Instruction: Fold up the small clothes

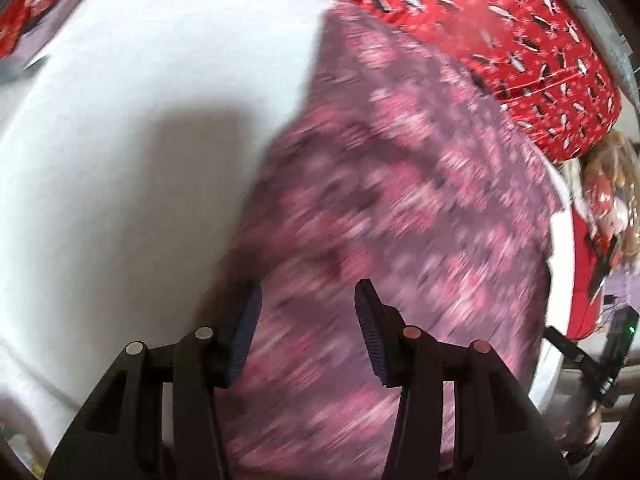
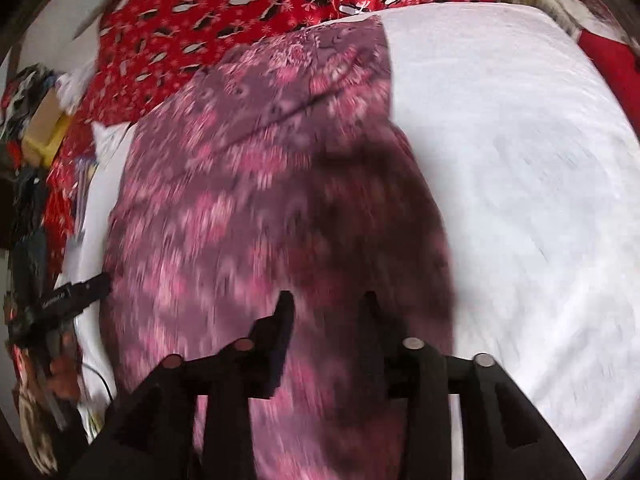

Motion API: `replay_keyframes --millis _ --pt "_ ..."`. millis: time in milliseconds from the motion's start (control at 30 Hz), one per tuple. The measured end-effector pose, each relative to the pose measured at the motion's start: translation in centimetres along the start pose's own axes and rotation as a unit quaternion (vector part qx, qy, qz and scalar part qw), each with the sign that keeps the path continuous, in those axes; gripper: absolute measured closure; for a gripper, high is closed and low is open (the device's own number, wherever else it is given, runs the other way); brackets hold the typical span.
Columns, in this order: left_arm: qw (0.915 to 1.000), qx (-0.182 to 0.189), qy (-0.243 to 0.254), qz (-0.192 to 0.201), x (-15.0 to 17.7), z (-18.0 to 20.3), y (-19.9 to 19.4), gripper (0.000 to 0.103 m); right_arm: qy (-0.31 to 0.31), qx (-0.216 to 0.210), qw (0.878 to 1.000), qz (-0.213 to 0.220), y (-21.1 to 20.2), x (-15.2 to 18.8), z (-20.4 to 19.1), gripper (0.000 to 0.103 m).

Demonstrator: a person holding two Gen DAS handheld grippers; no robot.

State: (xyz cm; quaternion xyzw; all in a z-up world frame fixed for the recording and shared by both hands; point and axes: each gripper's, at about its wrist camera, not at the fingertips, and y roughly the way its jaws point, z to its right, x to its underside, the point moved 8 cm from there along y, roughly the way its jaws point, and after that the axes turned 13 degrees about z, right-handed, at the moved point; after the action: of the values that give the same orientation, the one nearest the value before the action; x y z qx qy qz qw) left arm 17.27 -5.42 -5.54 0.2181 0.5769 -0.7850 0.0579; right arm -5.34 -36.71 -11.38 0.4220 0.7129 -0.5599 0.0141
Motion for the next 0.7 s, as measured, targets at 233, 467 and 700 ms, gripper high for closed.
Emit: replay_keyframes --millis 233,467,700 --pt "0.9986 -0.029 -0.012 -0.043 6.9 -8.1 -3.6 0.056 0.057 0.0 0.998 0.016 -6.0 8.4 4.3 0.05" --pt "0.9945 0.033 -0.032 -0.094 12.6 -9.3 -4.7 0.056 0.117 -0.038 0.992 0.018 -6.5 14.4 5.0 0.05" --pt "0.9928 0.059 -0.004 -0.104 14.6 -7.3 -5.2 0.052 0.127 -0.046 0.991 0.01 -6.7 16.9 4.4 0.049"
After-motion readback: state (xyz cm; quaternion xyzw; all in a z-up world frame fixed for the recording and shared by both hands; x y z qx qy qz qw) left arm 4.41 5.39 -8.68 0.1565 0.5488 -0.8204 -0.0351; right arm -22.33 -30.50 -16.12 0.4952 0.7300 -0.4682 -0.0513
